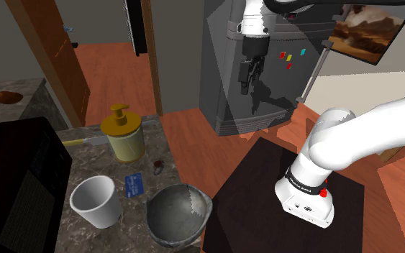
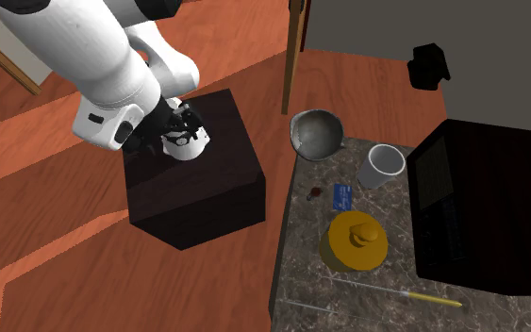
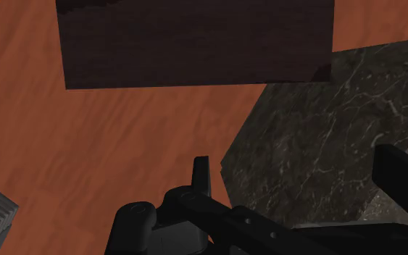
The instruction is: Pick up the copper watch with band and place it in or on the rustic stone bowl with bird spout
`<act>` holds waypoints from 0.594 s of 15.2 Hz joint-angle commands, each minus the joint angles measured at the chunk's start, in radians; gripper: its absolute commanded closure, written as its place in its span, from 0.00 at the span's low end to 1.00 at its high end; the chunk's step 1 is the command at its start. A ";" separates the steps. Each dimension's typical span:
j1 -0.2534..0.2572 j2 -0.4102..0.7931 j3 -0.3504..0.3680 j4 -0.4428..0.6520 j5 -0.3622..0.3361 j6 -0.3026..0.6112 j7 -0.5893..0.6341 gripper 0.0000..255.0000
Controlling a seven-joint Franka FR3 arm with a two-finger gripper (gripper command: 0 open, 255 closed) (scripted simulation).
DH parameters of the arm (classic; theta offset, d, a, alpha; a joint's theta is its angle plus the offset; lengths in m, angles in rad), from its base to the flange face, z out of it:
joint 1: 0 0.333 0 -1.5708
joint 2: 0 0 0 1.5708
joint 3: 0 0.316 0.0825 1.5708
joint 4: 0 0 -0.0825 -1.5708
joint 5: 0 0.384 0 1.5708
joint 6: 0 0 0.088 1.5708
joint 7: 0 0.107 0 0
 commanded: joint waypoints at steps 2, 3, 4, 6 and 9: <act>0.007 0.007 0.021 -0.013 0.015 0.026 0.022 0.00; 0.014 0.015 0.042 -0.024 0.029 0.052 0.044 0.00; 0.021 0.025 0.064 -0.035 0.043 0.079 0.066 0.00; 0.034 0.050 0.106 -0.051 0.070 0.133 0.110 0.00; 0.053 0.101 0.171 -0.064 0.105 0.217 0.174 0.00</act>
